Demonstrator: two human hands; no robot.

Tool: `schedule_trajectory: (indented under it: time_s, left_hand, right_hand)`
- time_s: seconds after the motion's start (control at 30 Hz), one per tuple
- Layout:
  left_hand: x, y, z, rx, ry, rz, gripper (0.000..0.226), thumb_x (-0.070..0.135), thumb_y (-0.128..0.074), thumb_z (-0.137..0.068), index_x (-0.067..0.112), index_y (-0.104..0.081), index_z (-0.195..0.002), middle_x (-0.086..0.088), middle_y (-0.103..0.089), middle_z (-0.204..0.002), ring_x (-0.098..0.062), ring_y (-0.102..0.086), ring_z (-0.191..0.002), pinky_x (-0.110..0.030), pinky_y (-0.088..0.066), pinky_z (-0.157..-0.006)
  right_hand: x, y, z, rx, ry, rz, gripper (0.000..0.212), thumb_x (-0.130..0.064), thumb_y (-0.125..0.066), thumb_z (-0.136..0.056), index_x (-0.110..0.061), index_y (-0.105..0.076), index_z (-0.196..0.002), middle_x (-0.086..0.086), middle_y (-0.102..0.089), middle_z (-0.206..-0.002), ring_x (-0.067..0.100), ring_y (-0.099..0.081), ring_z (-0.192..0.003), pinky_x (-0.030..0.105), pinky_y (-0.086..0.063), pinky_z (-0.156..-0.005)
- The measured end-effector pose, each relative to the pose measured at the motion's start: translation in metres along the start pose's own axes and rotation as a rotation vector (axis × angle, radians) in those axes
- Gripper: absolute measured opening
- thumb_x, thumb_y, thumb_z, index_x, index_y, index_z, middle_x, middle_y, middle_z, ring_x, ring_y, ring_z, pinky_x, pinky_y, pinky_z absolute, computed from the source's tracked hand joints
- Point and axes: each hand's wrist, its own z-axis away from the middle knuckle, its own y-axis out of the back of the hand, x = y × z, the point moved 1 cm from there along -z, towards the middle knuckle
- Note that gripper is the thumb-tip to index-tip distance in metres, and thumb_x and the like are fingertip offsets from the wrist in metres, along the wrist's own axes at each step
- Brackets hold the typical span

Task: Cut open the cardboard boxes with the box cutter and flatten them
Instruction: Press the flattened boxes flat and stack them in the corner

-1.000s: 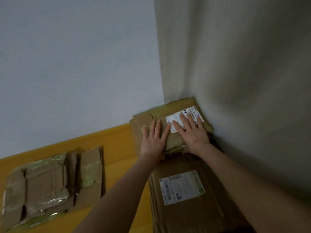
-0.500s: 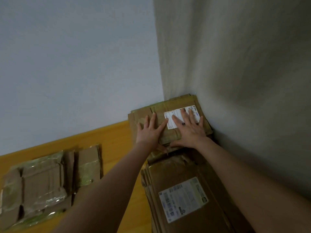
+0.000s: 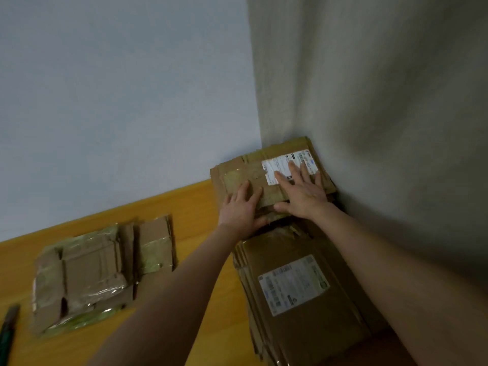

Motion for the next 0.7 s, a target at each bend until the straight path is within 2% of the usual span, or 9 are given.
schedule_trajectory:
  time_s: [0.1,0.2,0.33,0.43,0.57,0.7]
  left_hand:
    - [0.021,-0.006,0.039,0.014,-0.072,0.017,0.092,0.063,-0.046,-0.091,0.017,-0.001,-0.156,-0.010,0.003,-0.163,-0.028,-0.005,-0.149,-0.044,-0.009,-0.121]
    - [0.046,-0.024,0.076,-0.035,-0.166,0.008,0.102,0.067,-0.049,-0.087,0.011,0.003,-0.155,-0.012,0.006,-0.162,-0.027,0.003,-0.150,-0.047,-0.003,-0.121]
    - [0.074,-0.058,0.129,-0.125,-0.253,-0.052,0.115,0.072,-0.052,-0.082,0.006,0.009,-0.153,-0.014,0.014,-0.161,-0.027,0.011,-0.149,-0.052,0.001,-0.120]
    - [0.093,-0.079,0.164,-0.158,-0.277,-0.114,0.123,0.074,-0.052,-0.079,0.002,0.017,-0.150,-0.018,0.022,-0.158,-0.032,0.020,-0.147,-0.057,0.006,-0.118]
    - [0.111,-0.103,0.192,-0.155,-0.233,-0.202,0.114,0.068,-0.048,-0.086,0.005,0.023,-0.148,-0.020,0.025,-0.156,-0.034,0.023,-0.145,-0.063,0.006,-0.115]
    - [0.107,-0.122,0.197,-0.091,-0.100,-0.253,0.105,0.065,-0.042,-0.091,0.015,0.037,-0.140,-0.018,0.034,-0.152,-0.036,0.026,-0.143,-0.067,0.006,-0.113]
  right_hand:
    - [0.000,0.002,0.037,0.066,-0.003,0.007,0.090,-0.069,-0.044,-0.087,-0.034,0.006,-0.153,0.005,0.020,-0.160,0.032,0.018,-0.146,0.058,0.004,-0.117]
    - [0.001,-0.009,0.083,0.060,0.009,0.023,0.097,-0.069,-0.051,-0.083,-0.035,0.008,-0.152,0.005,0.020,-0.160,0.030,0.018,-0.146,0.056,0.005,-0.118]
    - [0.001,-0.041,0.150,-0.085,0.069,0.018,0.102,-0.057,-0.060,-0.080,-0.037,0.009,-0.152,0.002,0.022,-0.159,0.029,0.021,-0.145,0.052,0.006,-0.118]
    - [0.006,-0.062,0.188,-0.235,0.083,0.078,0.112,-0.056,-0.067,-0.075,-0.037,0.013,-0.151,0.003,0.027,-0.158,0.030,0.024,-0.144,0.053,0.008,-0.118]
    - [0.002,-0.082,0.214,-0.310,0.110,0.226,0.137,-0.067,-0.076,-0.060,-0.033,0.022,-0.149,0.005,0.033,-0.154,0.033,0.028,-0.142,0.056,0.011,-0.116]
    - [-0.011,-0.115,0.233,-0.158,0.080,0.302,0.140,-0.065,-0.076,-0.063,-0.026,0.030,-0.145,0.012,0.035,-0.153,0.036,0.027,-0.142,0.059,0.013,-0.114]
